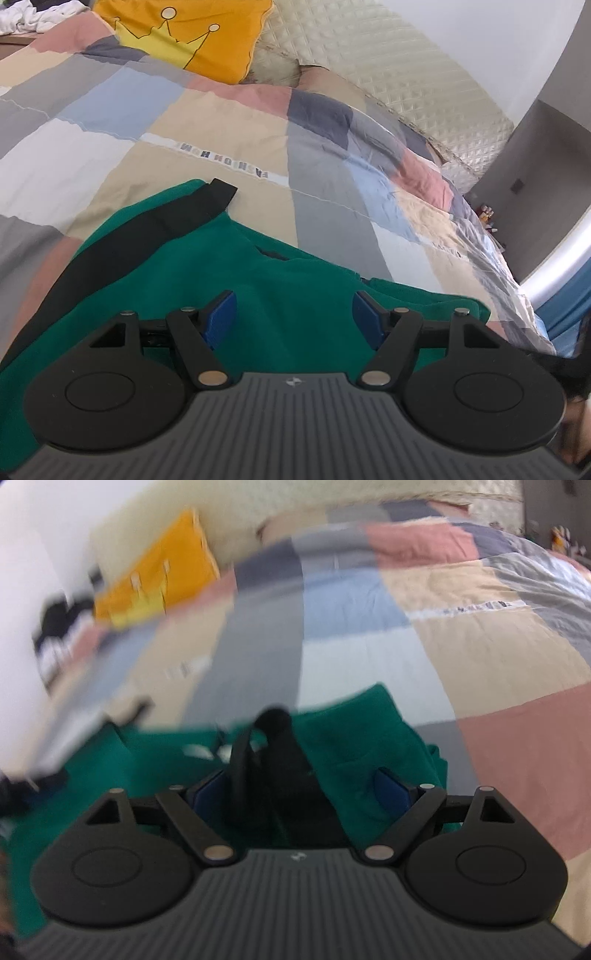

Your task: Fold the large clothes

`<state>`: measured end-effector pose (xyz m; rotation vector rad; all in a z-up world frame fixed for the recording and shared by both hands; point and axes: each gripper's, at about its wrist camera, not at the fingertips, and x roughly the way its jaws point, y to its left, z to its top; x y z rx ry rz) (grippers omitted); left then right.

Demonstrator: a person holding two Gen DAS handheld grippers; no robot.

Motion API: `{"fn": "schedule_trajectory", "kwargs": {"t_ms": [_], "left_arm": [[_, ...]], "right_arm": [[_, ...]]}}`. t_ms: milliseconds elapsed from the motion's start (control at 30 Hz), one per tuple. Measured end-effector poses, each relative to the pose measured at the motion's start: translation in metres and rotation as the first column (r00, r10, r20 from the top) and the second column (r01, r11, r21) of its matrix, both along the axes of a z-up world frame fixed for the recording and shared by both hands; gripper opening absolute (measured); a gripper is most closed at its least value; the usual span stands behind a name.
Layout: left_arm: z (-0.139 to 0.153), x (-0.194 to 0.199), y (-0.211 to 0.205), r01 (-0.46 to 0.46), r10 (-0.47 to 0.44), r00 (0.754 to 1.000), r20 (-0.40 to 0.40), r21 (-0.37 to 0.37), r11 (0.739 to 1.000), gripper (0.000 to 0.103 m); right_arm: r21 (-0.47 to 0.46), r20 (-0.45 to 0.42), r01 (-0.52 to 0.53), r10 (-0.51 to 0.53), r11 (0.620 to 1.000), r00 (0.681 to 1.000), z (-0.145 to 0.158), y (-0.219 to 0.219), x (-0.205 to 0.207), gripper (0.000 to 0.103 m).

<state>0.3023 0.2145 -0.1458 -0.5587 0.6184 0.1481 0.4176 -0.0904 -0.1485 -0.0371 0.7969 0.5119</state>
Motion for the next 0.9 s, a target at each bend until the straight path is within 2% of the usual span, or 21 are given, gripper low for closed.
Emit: {"fn": "schedule_trajectory", "kwargs": {"t_ms": [67, 133, 200, 233, 300, 400, 467, 533, 600, 733, 767, 833, 900], "left_arm": [[0.0, 0.0, 0.001, -0.004, 0.004, 1.0, 0.004, -0.006, 1.0, 0.074], [0.0, -0.003, 0.002, -0.015, 0.015, 1.0, 0.012, -0.006, 1.0, 0.074], [0.002, -0.006, 0.002, -0.027, 0.027, 0.999, 0.026, -0.003, 1.0, 0.074], [0.003, -0.009, 0.003, -0.032, 0.033, 0.999, 0.036, -0.003, 0.999, 0.074], [0.008, -0.013, 0.003, -0.036, 0.036, 0.997, 0.061, -0.003, 0.999, 0.074], [0.019, -0.018, -0.002, -0.032, 0.028, 0.993, 0.112, 0.029, 0.999, 0.074], [0.025, -0.021, -0.006, -0.027, 0.017, 0.99, 0.14, 0.066, 0.997, 0.074], [0.027, -0.023, -0.009, -0.034, 0.02, 0.989, 0.147, 0.093, 0.995, 0.074], [0.024, -0.022, -0.009, -0.045, 0.032, 0.992, 0.121, 0.106, 0.993, 0.074], [0.016, -0.02, 0.001, -0.088, 0.081, 0.994, 0.075, 0.097, 0.991, 0.074], [0.015, -0.019, 0.004, -0.097, 0.091, 0.994, 0.067, 0.089, 0.991, 0.074], [0.01, -0.018, 0.011, -0.116, 0.114, 0.993, 0.037, 0.075, 0.99, 0.074], [0.005, -0.015, 0.014, -0.123, 0.123, 0.992, 0.008, 0.069, 0.99, 0.074]], "right_arm": [[-0.054, 0.014, 0.004, -0.003, 0.999, 1.0, -0.009, 0.007, 0.001, 0.08], [-0.098, 0.051, 0.025, -0.02, 0.995, 0.999, -0.009, 0.014, 0.0, 0.053], [-0.122, 0.104, 0.062, -0.05, 0.991, 0.993, 0.0, 0.018, -0.005, 0.03], [-0.113, 0.133, 0.08, -0.064, 0.99, 0.989, 0.007, 0.017, -0.006, 0.026], [-0.032, 0.164, 0.129, -0.122, 0.991, 0.979, 0.024, 0.007, -0.007, 0.022], [0.136, 0.19, 0.201, -0.225, 0.97, 0.956, 0.051, -0.021, 0.001, 0.02], [0.171, 0.213, 0.245, -0.279, 0.954, 0.937, 0.064, -0.033, 0.012, 0.019], [0.193, 0.203, 0.285, -0.323, 0.939, 0.925, 0.064, -0.044, 0.025, 0.018], [0.191, 0.172, 0.332, -0.365, 0.924, 0.915, 0.052, -0.052, 0.038, 0.018], [0.119, 0.113, 0.411, -0.424, 0.904, 0.899, 0.008, -0.06, 0.058, 0.017], [0.107, 0.074, 0.424, -0.432, 0.899, 0.899, -0.005, -0.063, 0.063, 0.017], [0.119, -0.019, 0.442, -0.443, 0.889, 0.896, -0.025, -0.074, 0.071, 0.018], [0.149, -0.058, 0.447, -0.443, 0.882, 0.895, -0.03, -0.078, 0.07, 0.019]]}}
